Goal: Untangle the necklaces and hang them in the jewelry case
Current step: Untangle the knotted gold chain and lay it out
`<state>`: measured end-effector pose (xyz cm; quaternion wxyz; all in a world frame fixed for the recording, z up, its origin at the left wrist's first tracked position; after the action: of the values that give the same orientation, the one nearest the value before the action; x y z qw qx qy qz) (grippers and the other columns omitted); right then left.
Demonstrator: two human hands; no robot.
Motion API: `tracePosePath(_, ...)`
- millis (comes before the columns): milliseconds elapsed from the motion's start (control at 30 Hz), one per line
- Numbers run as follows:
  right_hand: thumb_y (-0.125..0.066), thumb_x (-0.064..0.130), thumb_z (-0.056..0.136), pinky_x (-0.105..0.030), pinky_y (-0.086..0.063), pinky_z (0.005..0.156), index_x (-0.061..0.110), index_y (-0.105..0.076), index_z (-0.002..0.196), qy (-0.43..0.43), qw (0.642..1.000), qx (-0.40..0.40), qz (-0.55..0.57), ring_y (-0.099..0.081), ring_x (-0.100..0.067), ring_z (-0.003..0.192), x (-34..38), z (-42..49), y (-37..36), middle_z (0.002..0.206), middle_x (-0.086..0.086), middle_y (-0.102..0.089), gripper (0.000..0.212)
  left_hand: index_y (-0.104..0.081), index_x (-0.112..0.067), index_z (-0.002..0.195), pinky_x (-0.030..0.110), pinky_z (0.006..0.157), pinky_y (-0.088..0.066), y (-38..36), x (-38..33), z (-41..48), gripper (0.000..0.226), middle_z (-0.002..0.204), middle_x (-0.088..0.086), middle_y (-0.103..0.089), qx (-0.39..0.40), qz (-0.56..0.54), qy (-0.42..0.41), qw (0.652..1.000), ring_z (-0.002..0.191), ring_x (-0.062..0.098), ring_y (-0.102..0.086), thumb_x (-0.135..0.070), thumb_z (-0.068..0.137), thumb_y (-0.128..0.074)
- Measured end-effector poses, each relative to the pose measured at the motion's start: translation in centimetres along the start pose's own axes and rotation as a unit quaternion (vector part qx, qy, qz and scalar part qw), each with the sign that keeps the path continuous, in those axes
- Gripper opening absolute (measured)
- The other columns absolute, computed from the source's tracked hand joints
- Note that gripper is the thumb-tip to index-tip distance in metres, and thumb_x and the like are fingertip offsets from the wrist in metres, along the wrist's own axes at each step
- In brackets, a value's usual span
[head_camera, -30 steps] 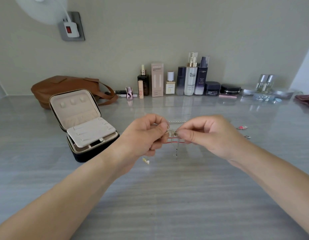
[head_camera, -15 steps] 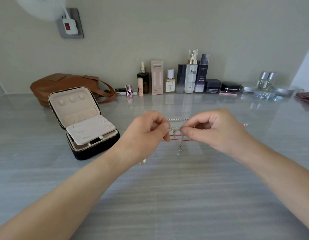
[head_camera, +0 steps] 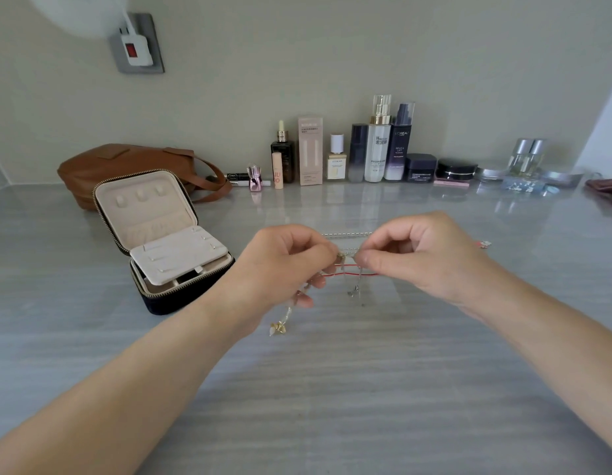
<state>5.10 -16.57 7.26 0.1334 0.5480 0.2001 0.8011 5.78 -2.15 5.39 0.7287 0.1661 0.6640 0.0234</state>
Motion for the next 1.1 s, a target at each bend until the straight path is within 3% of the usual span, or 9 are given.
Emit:
tracePosePath(100,-0.072,0.022,0.072,-0.028,-0.048,0.067,0.023,-0.071,0.063,-0.008,1.000,-0.003,0.010,-0.058,-0.004,0.059,-0.3,0.0,0.0,0.059,0.007,-0.067,0.009,-0.063,-0.016,0.066,0.022,0.044,-0.044,-0.1,0.4,-0.1,0.020,0.063,-0.006,-0.063,0.011,-0.040,0.034,0.999,0.053,0.008,-0.055,-0.015,0.086,-0.058)
tracePosePath(267,-0.067,0.015,0.079,-0.017,-0.046,0.058,0.023,-0.067,0.064,-0.007,0.999,-0.017,0.038,-0.054,-0.002,0.055,0.0,0.1,0.3,0.052,0.011,-0.061,0.018,-0.064,-0.016,0.064,0.021,0.044,-0.038,-0.1,0.8,0.1,0.021,0.059,-0.005,-0.059,0.008,-0.028,0.040,0.999,0.049,0.010,-0.048,-0.017,0.085,-0.061)
tracePosePath(400,-0.066,0.012,0.079,-0.015,-0.045,0.057,0.022,-0.067,0.061,-0.015,0.998,-0.004,0.064,-0.055,-0.001,0.054,0.1,0.0,0.2,0.053,0.008,-0.061,0.020,-0.067,-0.015,0.068,0.029,0.061,-0.051,-0.4,0.9,0.0,0.018,0.067,-0.004,-0.068,0.015,-0.059,0.047,0.997,0.063,0.011,-0.059,-0.018,0.085,-0.062)
tracePosePath(633,-0.071,0.012,0.074,-0.014,-0.041,0.057,0.019,-0.068,0.064,-0.037,0.996,0.071,0.045,-0.052,-0.004,0.057,-0.3,-0.3,-1.1,0.059,0.007,-0.061,0.012,-0.069,-0.017,0.058,0.031,0.076,-0.052,0.6,0.9,0.4,0.026,0.067,-0.002,-0.070,-0.033,-0.064,0.024,0.997,0.070,0.012,-0.063,-0.021,0.084,-0.064)
tracePosePath(767,-0.074,0.019,0.072,-0.018,-0.043,0.062,0.020,-0.068,0.064,-0.041,0.993,0.108,0.032,-0.053,-0.006,0.061,-0.3,-0.6,-2.0,0.062,0.005,-0.062,0.010,-0.062,-0.013,0.062,0.031,0.068,-0.045,0.2,0.8,0.4,0.030,0.060,0.000,-0.063,-0.028,-0.014,0.003,1.000,0.062,0.013,-0.056,-0.025,0.088,-0.058)
tracePosePath(900,-0.069,0.025,0.076,-0.015,-0.044,0.058,0.023,-0.066,0.067,-0.039,0.993,0.110,0.024,-0.054,-0.001,0.054,-0.5,-0.6,-2.4,0.055,0.011,-0.061,0.010,-0.057,-0.014,0.059,0.031,0.061,-0.041,-0.4,1.0,0.3,0.033,0.050,-0.004,-0.056,0.003,-0.052,0.021,0.998,0.049,0.013,-0.051,-0.026,0.090,-0.055)
tracePosePath(1100,-0.062,0.020,0.085,-0.015,-0.045,0.056,0.027,-0.070,0.074,-0.022,0.997,0.068,0.025,-0.056,-0.001,0.055,-0.3,-0.3,-2.0,0.062,0.012,-0.066,0.014,-0.070,-0.013,0.065,0.023,0.057,-0.046,-0.9,1.1,0.1,0.028,0.066,0.002,-0.067,0.045,-0.087,0.037,0.995,0.049,0.010,-0.054,-0.029,0.086,-0.060)
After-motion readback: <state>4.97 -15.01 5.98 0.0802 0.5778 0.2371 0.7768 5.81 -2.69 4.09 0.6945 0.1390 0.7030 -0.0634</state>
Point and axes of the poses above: each hand's wrist, its own z-axis towards the middle knuckle, its own y-axis out of the back of the hand, x = y × z, the point moved 8 cm from there along z, towards the middle knuckle
